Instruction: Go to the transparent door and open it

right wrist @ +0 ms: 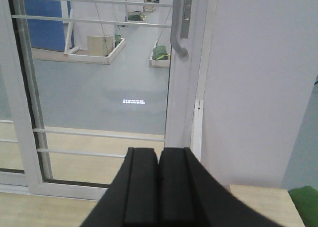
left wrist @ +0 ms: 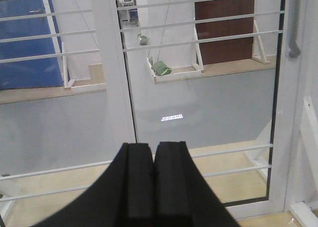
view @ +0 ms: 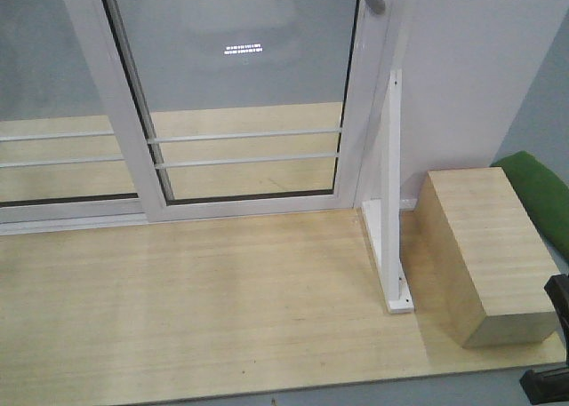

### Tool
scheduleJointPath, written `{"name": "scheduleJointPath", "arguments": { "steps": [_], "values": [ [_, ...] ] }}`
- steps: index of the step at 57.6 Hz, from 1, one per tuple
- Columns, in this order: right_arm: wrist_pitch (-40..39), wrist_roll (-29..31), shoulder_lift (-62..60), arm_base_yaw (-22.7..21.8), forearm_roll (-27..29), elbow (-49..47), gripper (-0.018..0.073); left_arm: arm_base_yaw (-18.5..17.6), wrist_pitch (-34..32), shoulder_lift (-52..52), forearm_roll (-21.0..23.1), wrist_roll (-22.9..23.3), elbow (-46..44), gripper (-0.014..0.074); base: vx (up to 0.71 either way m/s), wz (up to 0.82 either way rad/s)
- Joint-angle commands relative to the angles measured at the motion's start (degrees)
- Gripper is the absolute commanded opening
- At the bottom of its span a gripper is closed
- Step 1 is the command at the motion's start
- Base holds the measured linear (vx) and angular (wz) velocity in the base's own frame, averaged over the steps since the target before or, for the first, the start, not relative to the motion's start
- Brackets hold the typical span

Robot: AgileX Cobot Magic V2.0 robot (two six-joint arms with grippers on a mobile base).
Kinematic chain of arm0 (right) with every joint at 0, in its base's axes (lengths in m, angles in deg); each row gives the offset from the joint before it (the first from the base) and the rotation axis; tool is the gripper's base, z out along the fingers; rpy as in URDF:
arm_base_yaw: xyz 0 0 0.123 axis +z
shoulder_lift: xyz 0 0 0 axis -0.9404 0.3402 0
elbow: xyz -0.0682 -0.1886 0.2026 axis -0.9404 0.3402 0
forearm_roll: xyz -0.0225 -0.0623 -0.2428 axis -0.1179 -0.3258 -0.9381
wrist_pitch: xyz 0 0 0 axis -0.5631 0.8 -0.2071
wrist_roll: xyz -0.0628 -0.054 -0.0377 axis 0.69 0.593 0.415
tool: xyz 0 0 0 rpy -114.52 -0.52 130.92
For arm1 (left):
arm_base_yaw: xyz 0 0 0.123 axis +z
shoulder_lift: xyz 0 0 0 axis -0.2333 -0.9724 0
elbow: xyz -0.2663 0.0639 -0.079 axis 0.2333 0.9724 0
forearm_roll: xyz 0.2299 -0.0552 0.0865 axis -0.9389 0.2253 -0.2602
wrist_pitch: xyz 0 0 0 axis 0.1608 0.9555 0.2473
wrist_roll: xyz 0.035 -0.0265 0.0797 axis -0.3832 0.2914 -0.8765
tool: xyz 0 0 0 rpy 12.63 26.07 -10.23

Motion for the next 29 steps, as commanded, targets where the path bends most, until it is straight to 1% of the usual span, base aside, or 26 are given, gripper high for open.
{"name": "scheduleJointPath", "arguments": {
  "steps": [1, 15, 29],
  "values": [
    [-4.79, 0.09, -0.81, -0.33, 0.21, 0.73, 0.0000, 0.04, -4.76, 0.68, 0.35, 0.48, 1.72, 0.0004, 0.47, 0.08],
    [-4.79, 0.09, -0.81, -0.33, 0.21, 0.73, 0.0000, 0.04, -4.76, 0.68, 0.35, 0.48, 1.72, 0.0004, 0.44, 0.04],
    [-4.79, 0.09, -0.81, -0.33, 0.21, 0.73, 0.0000, 0.04, -4.76, 0.68, 0.35, 0.48, 1.72, 0.0004, 0.38, 0.05]
  ]
}}
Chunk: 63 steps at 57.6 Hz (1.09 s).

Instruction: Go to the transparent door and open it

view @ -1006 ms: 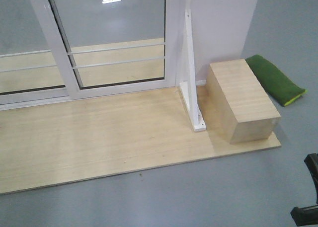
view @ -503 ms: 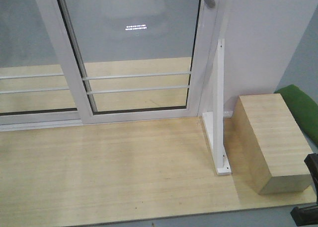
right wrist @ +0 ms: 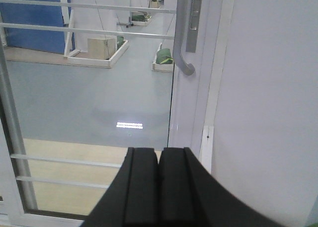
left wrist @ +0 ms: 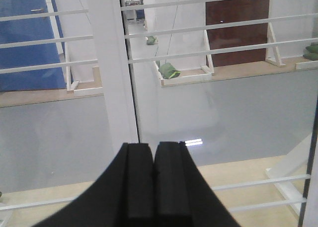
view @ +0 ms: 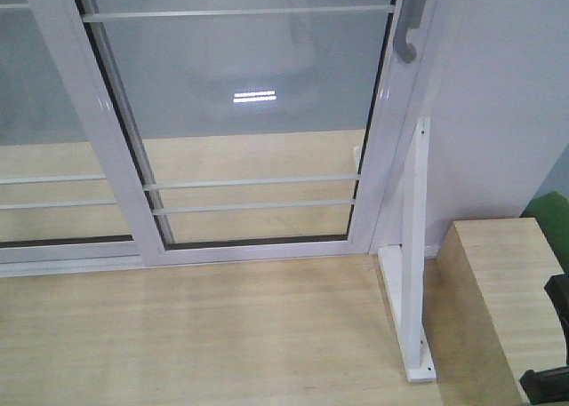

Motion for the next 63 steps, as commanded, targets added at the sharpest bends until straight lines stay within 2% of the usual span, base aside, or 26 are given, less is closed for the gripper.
{"name": "scheduleJointPath", "arguments": {
  "steps": [1, 26, 63],
  "values": [
    [-4.79, 0.09, -0.81, -0.33, 0.21, 0.73, 0.0000, 0.04, -4.76, 0.68, 0.35, 0.48, 1.72, 0.0004, 0.33, 0.05],
    [-4.79, 0.09, -0.81, -0.33, 0.21, 0.73, 0.0000, 0.04, -4.76, 0.68, 0.35, 0.48, 1.72, 0.0004, 0.24, 0.07],
    [-4.61, 0.09, -0.81, -0.33, 0.21, 0.73, 0.0000, 0.04, -4.76, 0.68, 0.35, 0.48, 1.72, 0.0004, 0.10, 0.03]
  ]
}}
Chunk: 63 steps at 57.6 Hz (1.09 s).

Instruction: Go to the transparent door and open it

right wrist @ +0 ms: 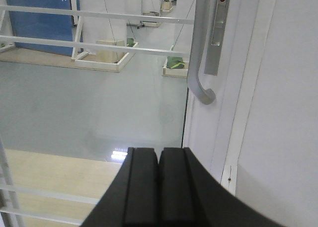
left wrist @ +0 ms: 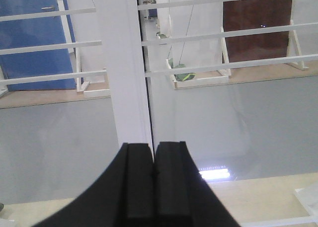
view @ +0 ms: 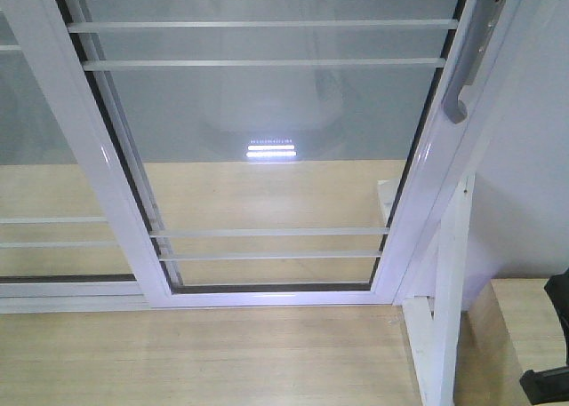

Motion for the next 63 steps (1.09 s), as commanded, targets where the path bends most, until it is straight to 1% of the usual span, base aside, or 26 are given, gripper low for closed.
{"name": "scheduleJointPath", "arguments": {
  "steps": [1, 63],
  "values": [
    [-4.61, 0.09, -0.81, -0.33, 0.21, 0.73, 0.0000, 0.04, -4.76, 0.68, 0.35, 0.48, 1.72, 0.0004, 0.06, 0.01],
    [-4.68, 0.09, -0.43, -0.27, 0.21, 0.73, 0.0000, 0.04, -4.81, 0.68, 0.35, 0.48, 1.72, 0.0004, 0.02, 0.00]
  ]
}}
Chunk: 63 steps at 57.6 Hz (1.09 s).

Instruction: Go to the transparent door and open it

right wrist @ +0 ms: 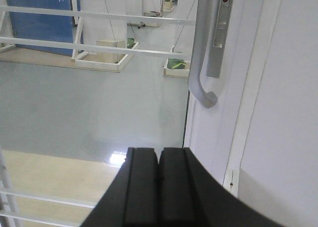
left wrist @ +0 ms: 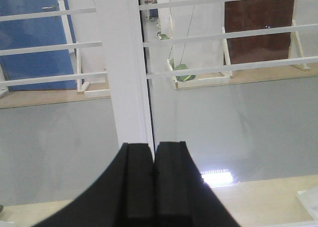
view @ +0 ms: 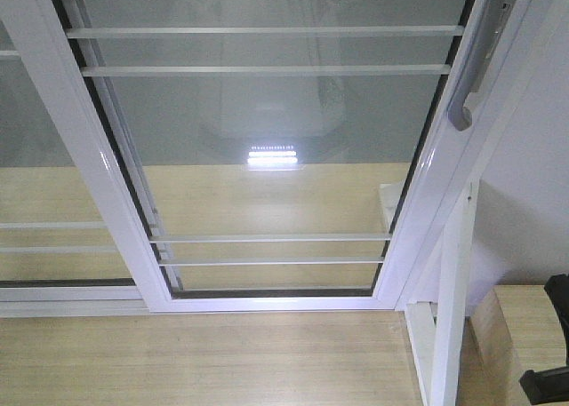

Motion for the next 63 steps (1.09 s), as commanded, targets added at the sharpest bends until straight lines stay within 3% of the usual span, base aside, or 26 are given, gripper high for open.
{"name": "scheduleJointPath", "arguments": {
  "steps": [1, 35, 54, 58, 63],
  "values": [
    [-4.73, 0.09, -0.43, -0.27, 0.21, 0.73, 0.0000, 0.04, -4.82, 0.68, 0.35, 0.48, 1.72, 0.0004, 0.00, 0.00],
    [-4.94, 0.09, -0.43, -0.27, 0.21, 0.73, 0.0000, 0.04, -4.89, 0.68, 0.26, 0.48, 1.72, 0.0004, 0.00, 0.00],
    [-7.08, 0.56, -0.43, -0.27, 0.14, 0.73, 0.0000, 0.04, -14.96, 0.68, 0.30, 0.60, 1.72, 0.0004, 0.00, 0.00],
    [-10.14, 0.56, -0.43, -0.27, 0.42, 0.73, 0.0000, 0.04, -17.70, 0.68, 1.34, 2.01, 1.72, 0.0004, 0.00, 0.00],
    [-14.53, 0.07, -0.43, -0.27, 1.20, 0.29, 0.0000, 0.04, -18.75, 0.68, 5.30, 7.50, 0.98, 0.0004, 0.00, 0.00]
  ]
}}
